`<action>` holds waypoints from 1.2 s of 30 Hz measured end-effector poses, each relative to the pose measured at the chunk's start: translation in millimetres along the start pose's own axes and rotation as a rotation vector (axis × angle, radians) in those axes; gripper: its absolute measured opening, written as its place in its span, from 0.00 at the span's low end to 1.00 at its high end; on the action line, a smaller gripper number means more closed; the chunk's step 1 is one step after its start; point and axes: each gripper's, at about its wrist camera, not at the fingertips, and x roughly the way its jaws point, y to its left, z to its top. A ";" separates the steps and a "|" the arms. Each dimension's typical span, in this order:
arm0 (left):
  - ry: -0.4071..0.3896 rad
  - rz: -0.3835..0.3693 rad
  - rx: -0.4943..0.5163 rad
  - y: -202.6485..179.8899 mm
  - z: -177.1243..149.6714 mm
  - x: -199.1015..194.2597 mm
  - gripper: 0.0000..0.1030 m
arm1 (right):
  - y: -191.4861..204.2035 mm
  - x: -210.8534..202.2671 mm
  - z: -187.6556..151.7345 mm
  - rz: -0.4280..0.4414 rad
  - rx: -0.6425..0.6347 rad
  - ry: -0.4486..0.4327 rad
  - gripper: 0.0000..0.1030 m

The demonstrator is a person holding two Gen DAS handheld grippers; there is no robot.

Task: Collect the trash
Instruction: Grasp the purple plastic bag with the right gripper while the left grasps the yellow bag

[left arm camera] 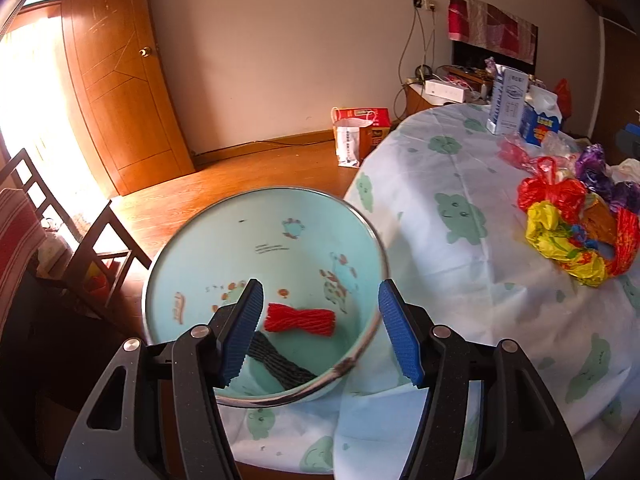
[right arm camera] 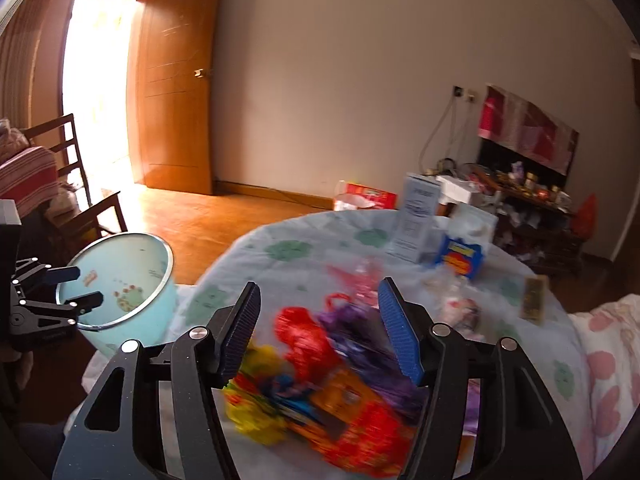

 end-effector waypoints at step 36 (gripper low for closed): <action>-0.016 -0.228 0.169 -146.1 35.4 14.1 0.31 | -146.7 -51.0 -74.2 -0.071 0.254 0.003 0.12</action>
